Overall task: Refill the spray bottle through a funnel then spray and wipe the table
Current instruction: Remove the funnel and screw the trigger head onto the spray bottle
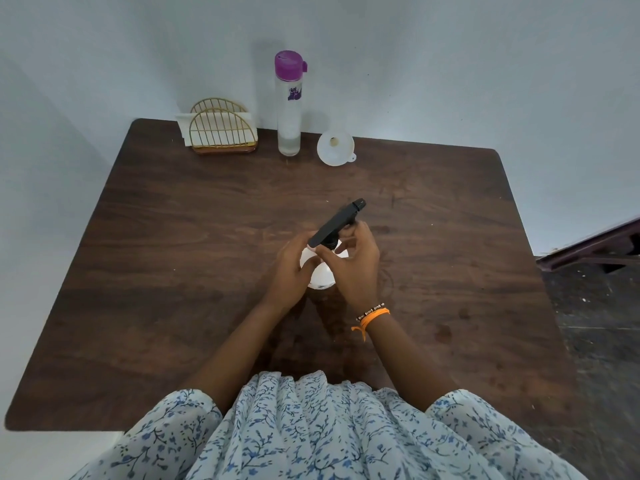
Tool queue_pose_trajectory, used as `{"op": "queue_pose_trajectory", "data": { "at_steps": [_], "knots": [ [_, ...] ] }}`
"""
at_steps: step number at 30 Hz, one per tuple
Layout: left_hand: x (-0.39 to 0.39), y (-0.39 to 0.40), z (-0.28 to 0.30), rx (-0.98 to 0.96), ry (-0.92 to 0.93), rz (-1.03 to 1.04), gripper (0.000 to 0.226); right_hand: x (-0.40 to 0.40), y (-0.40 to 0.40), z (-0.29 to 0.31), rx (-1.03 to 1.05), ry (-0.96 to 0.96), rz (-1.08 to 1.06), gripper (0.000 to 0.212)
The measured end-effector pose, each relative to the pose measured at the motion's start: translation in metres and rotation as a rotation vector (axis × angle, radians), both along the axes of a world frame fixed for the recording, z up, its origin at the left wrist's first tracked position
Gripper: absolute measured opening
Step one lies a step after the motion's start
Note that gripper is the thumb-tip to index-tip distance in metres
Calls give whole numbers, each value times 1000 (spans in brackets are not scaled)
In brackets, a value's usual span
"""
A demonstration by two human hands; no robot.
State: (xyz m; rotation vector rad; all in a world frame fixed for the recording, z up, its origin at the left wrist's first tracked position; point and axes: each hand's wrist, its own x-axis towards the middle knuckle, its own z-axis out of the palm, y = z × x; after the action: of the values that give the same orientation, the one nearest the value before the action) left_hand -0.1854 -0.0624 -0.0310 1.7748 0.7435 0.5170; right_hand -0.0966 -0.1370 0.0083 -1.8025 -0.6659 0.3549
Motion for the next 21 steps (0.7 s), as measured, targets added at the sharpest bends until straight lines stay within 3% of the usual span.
{"op": "queue_pose_trajectory", "data": {
  "at_steps": [4,7,10,16,21],
  "knots": [
    [-3,3,2,47,-21,-5,25,-2,-7,-4,-15,-19,96,42],
    [-1,2,6,32,3,-2,24,-1,-10,-5,-27,-72,148,35],
    [-1,2,3,25,8,17,30,0,-6,-3,-27,-49,73,22],
    [-3,4,2,42,6,2,33,-17,0,4,46,65,-46,33],
    [-3,2,3,-4,34,-15,34,-11,-6,0,12,-17,71,23]
  ]
}}
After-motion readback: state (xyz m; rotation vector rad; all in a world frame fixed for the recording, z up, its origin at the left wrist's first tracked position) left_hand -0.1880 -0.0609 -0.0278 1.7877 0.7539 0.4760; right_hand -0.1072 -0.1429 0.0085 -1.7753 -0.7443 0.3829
